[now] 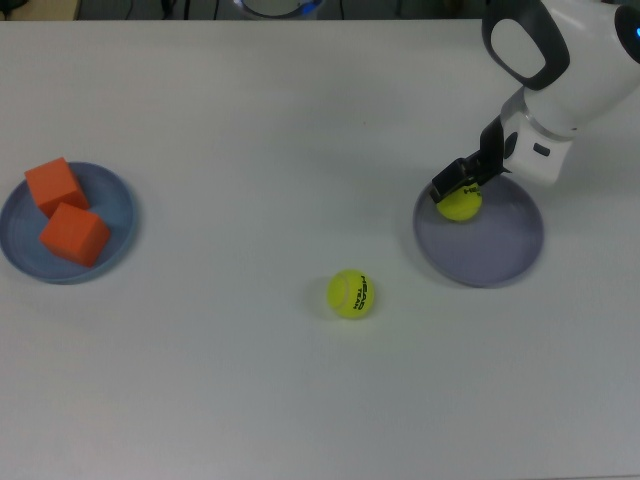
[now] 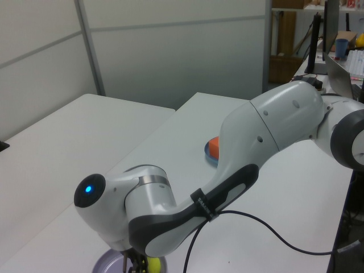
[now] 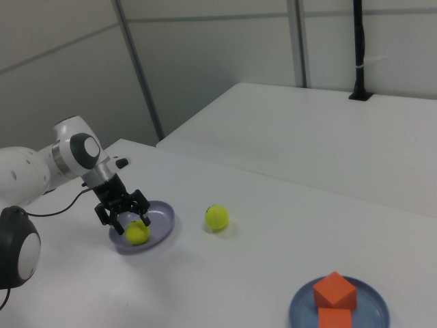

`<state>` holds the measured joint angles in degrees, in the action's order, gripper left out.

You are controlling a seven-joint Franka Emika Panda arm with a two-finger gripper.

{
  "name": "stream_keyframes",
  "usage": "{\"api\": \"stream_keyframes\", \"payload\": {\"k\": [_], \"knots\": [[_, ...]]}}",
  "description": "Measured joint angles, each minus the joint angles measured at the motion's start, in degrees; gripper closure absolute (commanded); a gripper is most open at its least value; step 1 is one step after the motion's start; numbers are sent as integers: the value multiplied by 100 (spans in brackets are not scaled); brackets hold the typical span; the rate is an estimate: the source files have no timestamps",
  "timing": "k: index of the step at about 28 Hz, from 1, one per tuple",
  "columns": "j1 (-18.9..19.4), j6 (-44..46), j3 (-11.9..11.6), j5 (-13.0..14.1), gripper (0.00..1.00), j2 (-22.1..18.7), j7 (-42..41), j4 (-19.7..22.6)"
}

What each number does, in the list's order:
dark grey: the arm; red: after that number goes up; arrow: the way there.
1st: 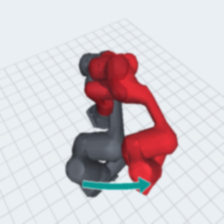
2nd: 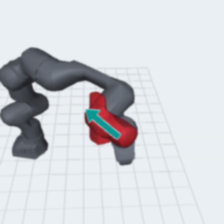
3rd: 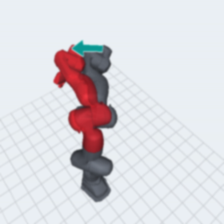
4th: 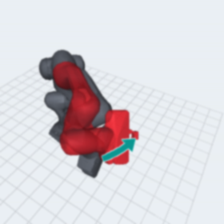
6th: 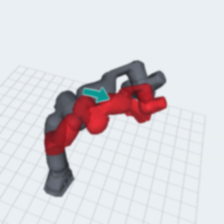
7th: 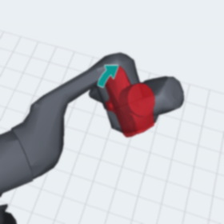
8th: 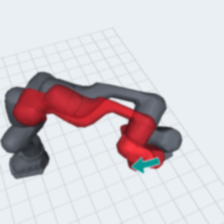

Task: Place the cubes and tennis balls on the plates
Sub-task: 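Move the gripper down onto the second yellow tennis ball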

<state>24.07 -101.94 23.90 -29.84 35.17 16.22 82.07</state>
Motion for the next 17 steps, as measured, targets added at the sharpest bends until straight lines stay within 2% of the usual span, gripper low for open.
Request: {"api": "stream_keyframes", "payload": {"k": [7, 12, 17], "knots": [[-75, -22, -140, -14, 0, -158, 95, -263], [-274, -654, -547, -13, 0, -289, 92, -347], [-406, -1722, -1047, -13, 0, -174, 80, -311]]}}
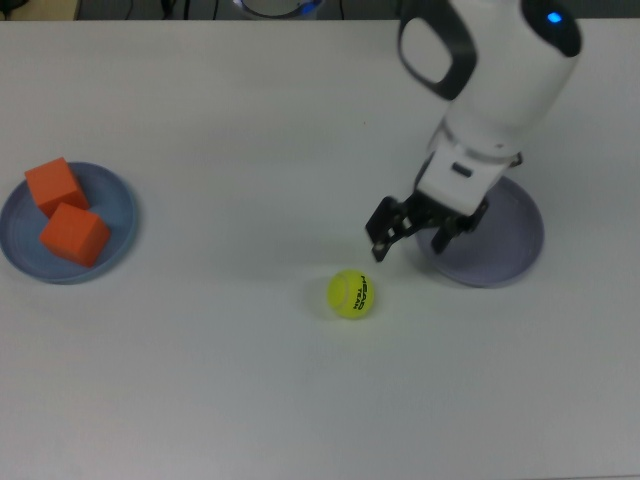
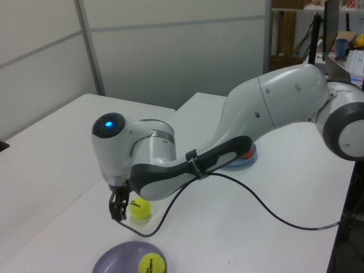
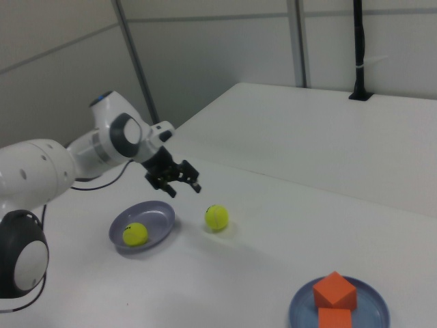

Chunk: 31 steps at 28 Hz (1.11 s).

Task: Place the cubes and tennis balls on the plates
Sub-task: 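Move the gripper down onto the second yellow tennis ball, then grasp the second tennis ball and lower it onto the lavender plate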

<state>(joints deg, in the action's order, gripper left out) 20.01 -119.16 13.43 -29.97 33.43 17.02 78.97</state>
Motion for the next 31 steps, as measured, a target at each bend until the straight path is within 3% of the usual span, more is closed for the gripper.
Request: {"api": "stream_keyframes", "payload": {"k": [5, 15, 24, 26, 31], "knots": [[-59, -662, -288, -38, 0, 267, -2, 16], [-112, -820, -373, -231, 0, 455, -2, 116], [-116, -819, -643, -423, 0, 458, -2, 474], [-120, -819, -668, -458, 6, 458, -2, 530], [-124, -820, -680, -487, 43, 457, -2, 577]]}}
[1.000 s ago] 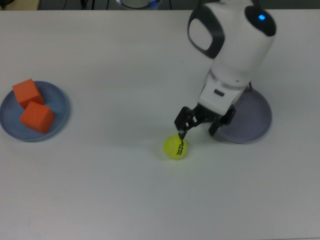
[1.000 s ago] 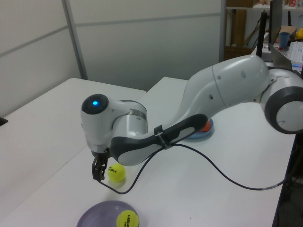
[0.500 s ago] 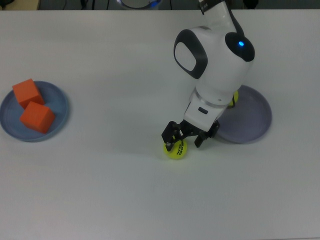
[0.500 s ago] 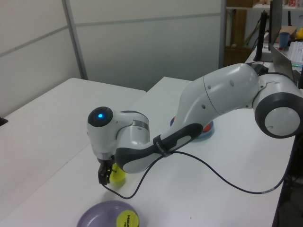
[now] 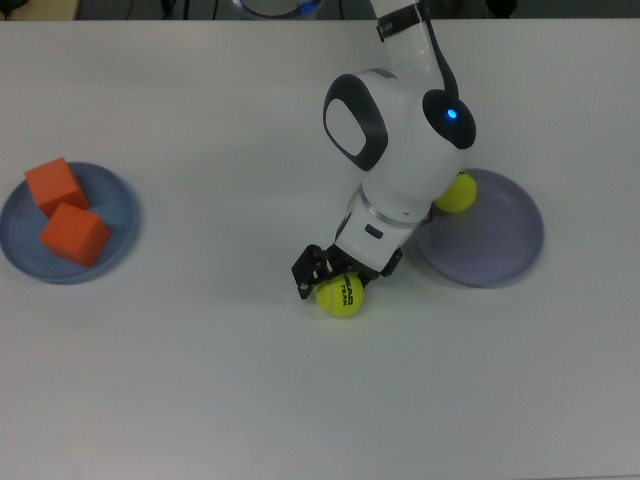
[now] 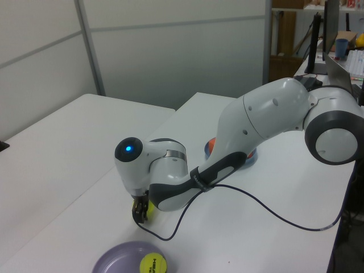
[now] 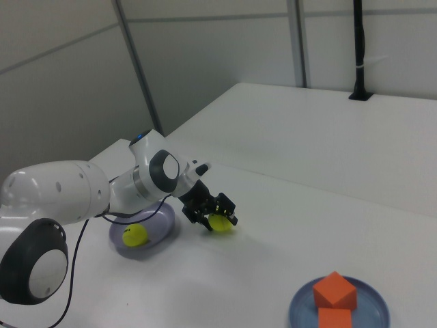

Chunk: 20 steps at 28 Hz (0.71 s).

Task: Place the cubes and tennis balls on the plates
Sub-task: 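Grasp the second tennis ball and lower it onto the lavender plate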

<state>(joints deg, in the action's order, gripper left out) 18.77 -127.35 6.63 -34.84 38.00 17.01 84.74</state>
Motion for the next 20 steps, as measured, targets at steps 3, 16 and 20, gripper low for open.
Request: {"api": "stream_keyframes", "payload": {"k": [3, 16, 20], "knots": [[5, -1, 0, 0, 56, 0, 0, 0], [18, -52, 45, 4, 99, -9, -33, -78], [19, -94, 221, 297, 98, -74, -29, -263]]}}
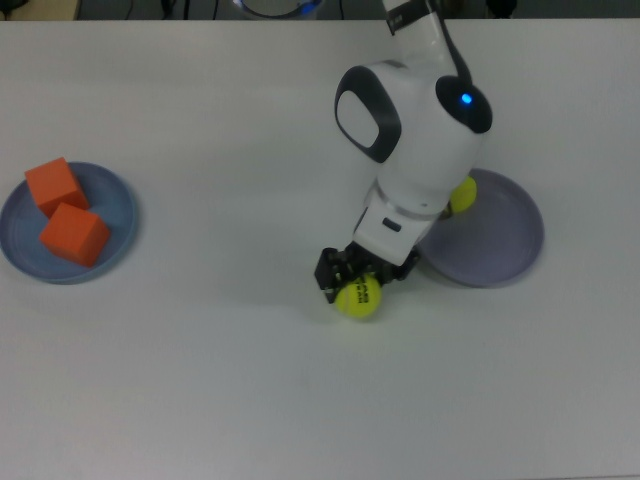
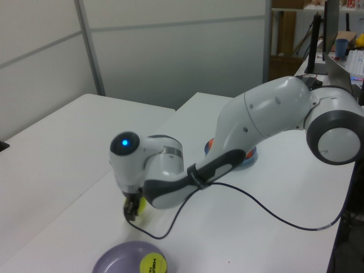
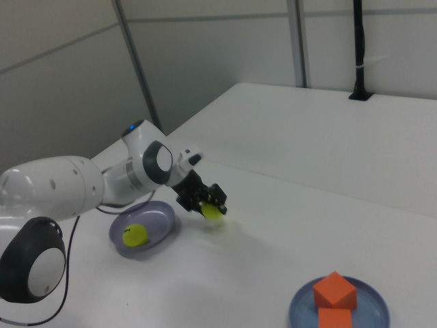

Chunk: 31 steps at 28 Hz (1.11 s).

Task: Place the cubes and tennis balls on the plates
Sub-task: 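Grasp the second tennis ball and lower it onto the lavender plate, then open the gripper and raise it away from the plate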

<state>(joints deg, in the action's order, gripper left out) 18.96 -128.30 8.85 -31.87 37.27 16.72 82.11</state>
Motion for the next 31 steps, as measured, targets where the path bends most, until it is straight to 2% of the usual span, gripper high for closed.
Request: {"api": "stream_keyframes", "payload": {"k": [3, 6, 13, 15, 16, 19, 21, 22, 26, 31], "knots": [[8, 14, 182, 371, 97, -167, -2, -127], [30, 282, 397, 543, 94, -353, -4, -156], [131, 1414, 1021, 598, 94, -524, 42, -144], [164, 1528, 1078, 598, 92, -521, 63, -106], [180, 1548, 1089, 598, 88, -518, 65, -72], [215, 1552, 1092, 598, 55, -465, 67, 36], [217, 1552, 1091, 582, 15, -404, 66, 84], [218, 1552, 1091, 559, 0, -364, 67, 98], [219, 1549, 1090, 481, 0, -208, 111, 111], [229, 1547, 1091, 481, 0, -197, 215, 59]]}}
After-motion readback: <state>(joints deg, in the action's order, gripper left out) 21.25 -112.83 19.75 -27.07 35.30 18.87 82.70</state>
